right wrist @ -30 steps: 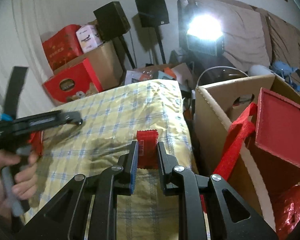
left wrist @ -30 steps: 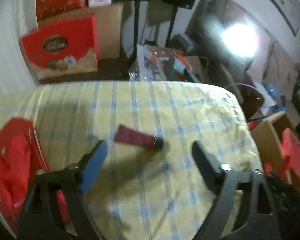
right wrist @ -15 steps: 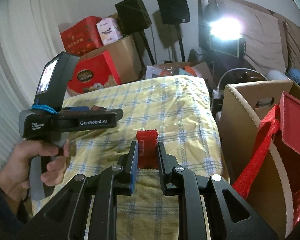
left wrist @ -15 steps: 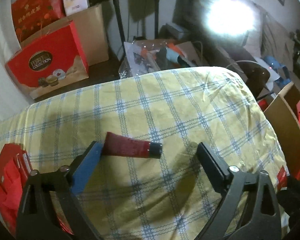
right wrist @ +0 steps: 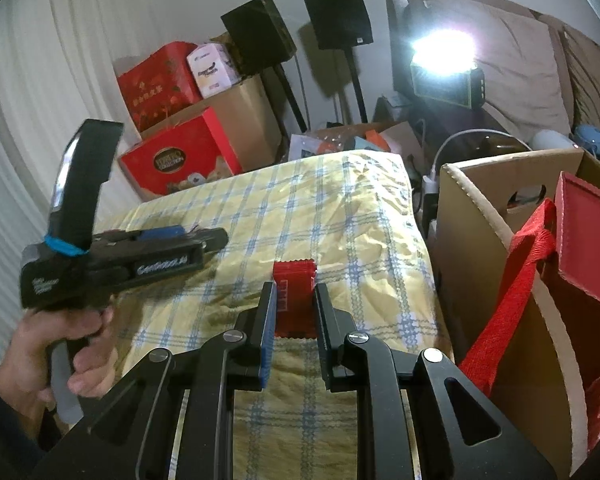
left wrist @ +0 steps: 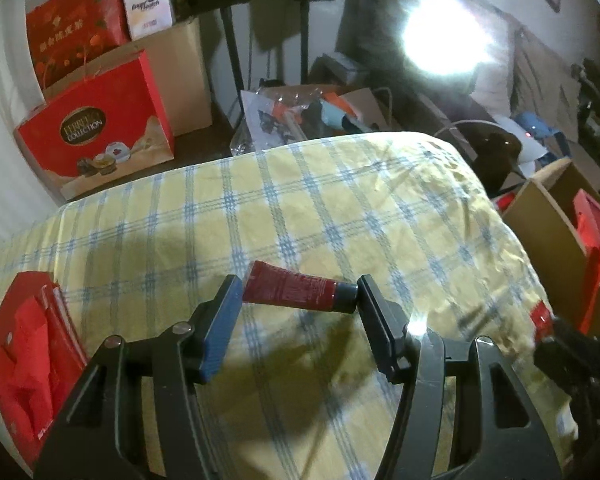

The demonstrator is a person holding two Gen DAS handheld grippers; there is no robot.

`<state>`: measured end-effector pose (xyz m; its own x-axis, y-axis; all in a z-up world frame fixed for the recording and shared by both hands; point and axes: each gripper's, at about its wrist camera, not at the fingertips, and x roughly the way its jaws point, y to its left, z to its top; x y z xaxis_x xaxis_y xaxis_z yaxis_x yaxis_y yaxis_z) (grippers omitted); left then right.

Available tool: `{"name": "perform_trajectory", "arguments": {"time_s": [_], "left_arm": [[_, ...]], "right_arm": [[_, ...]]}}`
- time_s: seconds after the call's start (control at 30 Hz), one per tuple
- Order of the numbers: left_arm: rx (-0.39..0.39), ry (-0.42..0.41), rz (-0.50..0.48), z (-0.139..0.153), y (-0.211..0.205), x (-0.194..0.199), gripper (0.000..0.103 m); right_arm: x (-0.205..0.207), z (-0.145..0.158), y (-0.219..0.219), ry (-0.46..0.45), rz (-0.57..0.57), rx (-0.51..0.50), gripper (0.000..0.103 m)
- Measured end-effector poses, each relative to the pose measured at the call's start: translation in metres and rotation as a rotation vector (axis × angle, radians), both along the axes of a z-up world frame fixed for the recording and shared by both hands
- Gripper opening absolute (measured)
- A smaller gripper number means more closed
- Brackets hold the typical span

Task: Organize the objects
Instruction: 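Close the right gripper on a small red packet while the left gripper approaches a red tube, then lift the red packet with the right gripper while the left gripper lifts the red tube toward the box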

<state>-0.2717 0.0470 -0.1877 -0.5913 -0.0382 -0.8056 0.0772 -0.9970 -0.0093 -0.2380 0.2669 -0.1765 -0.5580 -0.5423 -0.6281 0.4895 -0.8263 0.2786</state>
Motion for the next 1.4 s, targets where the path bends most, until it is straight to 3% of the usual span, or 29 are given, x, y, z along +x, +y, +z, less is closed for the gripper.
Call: {"name": "perform_trajectory", "arguments": {"time_s": [0.37,0.6,1.17,1.4], "left_arm": [[0.005,0.089,-0.014,0.042,0.008,0.044,0.056],[0.067,0.096,0.023,0.058,0.006,0.084,0.056],[0.036,0.211,0.019,0.124,0.011,0.172,0.056],[0.048,0.229,0.038,0.123,0.01,0.191,0.056]], "right_arm": [[0.005,0.005,0.0,0.028,0.005,0.002,0.017],[0.013,0.017,0.0,0.05,0.017,0.01,0.017],[0.086,0.067,0.024,0.156,0.044,0.014,0.017],[0.131,0.068,0.056,0.225,0.045,0.039,0.017]]}}
